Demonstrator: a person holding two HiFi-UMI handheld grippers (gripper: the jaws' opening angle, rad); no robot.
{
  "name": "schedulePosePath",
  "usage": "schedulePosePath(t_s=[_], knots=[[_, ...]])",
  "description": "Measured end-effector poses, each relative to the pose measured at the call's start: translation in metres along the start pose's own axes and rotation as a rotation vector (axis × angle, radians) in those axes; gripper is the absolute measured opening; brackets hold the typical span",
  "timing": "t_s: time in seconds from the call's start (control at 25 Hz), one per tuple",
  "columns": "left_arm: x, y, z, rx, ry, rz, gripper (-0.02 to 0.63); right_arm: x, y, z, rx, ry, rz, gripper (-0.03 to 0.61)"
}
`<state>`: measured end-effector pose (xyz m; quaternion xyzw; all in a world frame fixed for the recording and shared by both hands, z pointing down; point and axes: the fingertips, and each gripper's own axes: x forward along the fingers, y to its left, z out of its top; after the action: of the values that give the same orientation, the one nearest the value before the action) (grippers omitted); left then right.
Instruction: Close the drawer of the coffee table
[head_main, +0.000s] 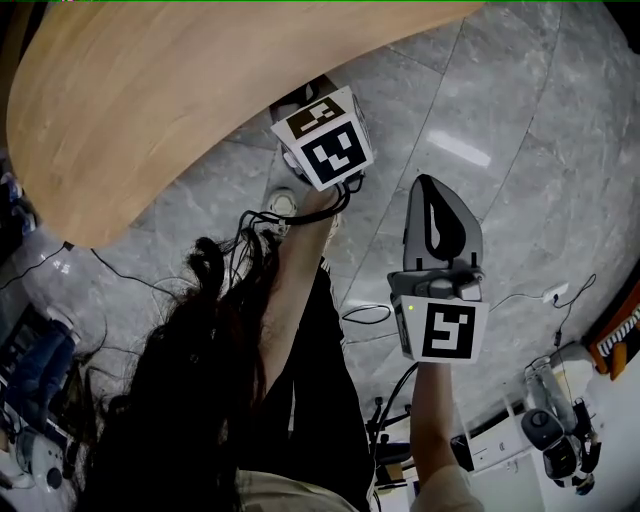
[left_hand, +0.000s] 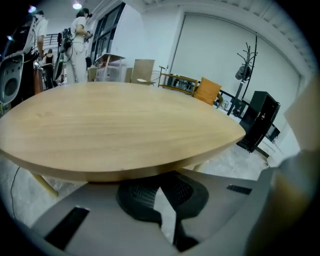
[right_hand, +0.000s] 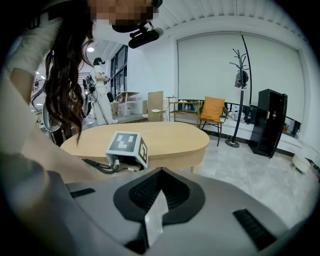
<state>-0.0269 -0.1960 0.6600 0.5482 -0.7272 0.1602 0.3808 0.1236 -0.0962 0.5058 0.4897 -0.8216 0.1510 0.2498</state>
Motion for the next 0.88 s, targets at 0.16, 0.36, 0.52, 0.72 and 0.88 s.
schedulePosePath(t_s=[0.16, 0.36, 0.52, 0.72, 0.88], knots=[[0.001, 0.0, 0.001, 0.097, -0.068, -0.005, 0.006, 0.002, 0.004, 0.001, -0.018, -0.004, 0.012, 0.005], [0.001, -0.001, 0.004, 0.144, -0.102, -0.01, 0.006, 0.004, 0.005, -0.008, -0.021, 0.011, 0.013, 0.005], [0.0, -0.002, 0.001, 0.16, -0.096, -0.016, 0.006, 0.003, 0.013, -0.01, -0.011, 0.015, 0.016, 0.005], [0.001, -0.002, 0.003, 0.155, -0.098, 0.005, 0.006, 0.005, 0.017, -0.003, -0.024, 0.007, 0.026, 0.005], [-0.001, -0.004, 0.0, 0.145, -0.085, -0.023, 0.006, 0.005, 0.019, 0.002, -0.028, -0.006, 0.02, 0.005]])
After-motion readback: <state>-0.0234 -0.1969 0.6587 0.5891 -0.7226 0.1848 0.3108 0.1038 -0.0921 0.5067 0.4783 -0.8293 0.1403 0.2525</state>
